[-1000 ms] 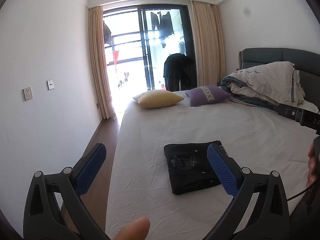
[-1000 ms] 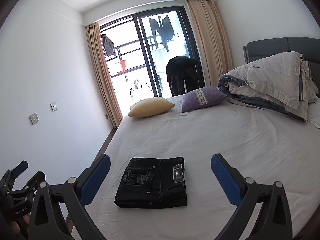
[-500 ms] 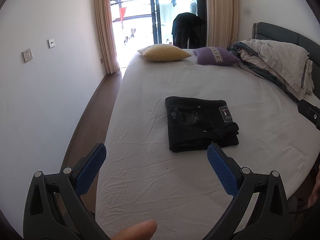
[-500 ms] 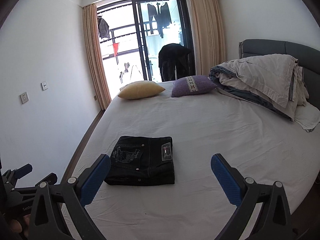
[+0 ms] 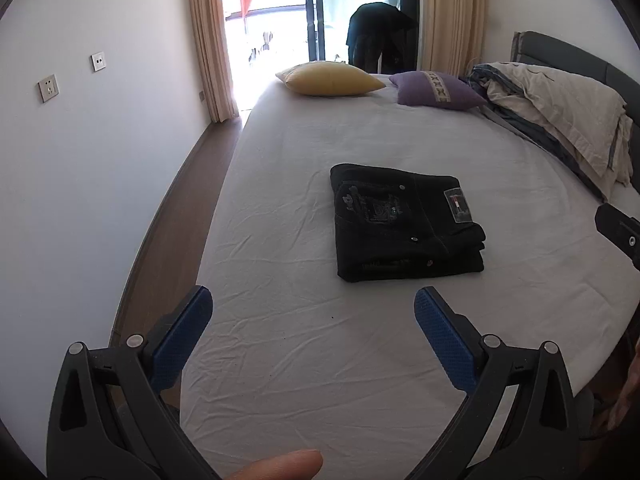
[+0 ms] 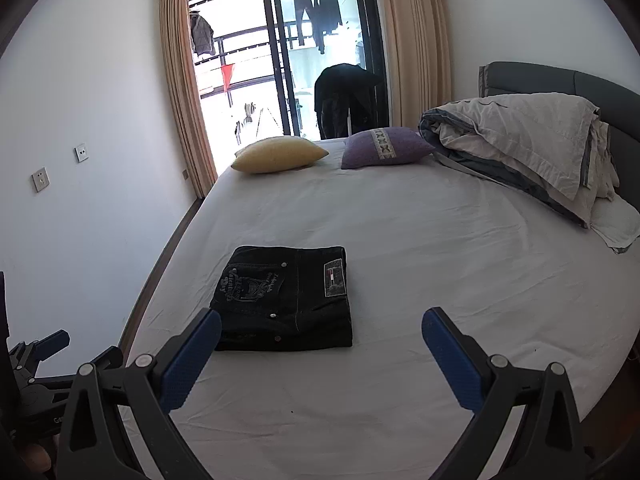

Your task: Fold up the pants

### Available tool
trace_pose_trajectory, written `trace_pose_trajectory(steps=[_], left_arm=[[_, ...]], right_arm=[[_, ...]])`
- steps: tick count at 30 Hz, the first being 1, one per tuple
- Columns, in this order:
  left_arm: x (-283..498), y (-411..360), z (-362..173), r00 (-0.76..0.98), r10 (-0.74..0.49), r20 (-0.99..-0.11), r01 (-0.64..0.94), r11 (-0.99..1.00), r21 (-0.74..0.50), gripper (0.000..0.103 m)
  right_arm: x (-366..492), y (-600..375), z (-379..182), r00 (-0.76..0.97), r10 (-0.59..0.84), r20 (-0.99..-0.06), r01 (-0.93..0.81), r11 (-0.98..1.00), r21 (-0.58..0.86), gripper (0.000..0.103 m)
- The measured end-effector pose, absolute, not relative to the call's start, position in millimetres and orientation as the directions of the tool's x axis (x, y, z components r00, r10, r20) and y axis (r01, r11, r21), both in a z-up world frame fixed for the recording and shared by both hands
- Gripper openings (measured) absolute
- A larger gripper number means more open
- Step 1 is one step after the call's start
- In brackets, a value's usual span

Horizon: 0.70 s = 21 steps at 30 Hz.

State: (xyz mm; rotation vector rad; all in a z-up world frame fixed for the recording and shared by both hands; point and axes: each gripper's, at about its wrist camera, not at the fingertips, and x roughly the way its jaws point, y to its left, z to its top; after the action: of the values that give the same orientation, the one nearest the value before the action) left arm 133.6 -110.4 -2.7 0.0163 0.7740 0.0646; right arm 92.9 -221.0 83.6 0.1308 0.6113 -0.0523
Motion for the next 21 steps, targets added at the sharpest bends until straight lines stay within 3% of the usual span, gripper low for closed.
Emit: trace_pose_trajectory(steps=[21], left_arm=[[141,-112,-11,0.697,0.053,-0.715,-0.045,0.999,0.03,0.103]], right_arm=[[94,-205,76,0.795,0.012,-0.606,0.054,0.994,0.09,0.103]])
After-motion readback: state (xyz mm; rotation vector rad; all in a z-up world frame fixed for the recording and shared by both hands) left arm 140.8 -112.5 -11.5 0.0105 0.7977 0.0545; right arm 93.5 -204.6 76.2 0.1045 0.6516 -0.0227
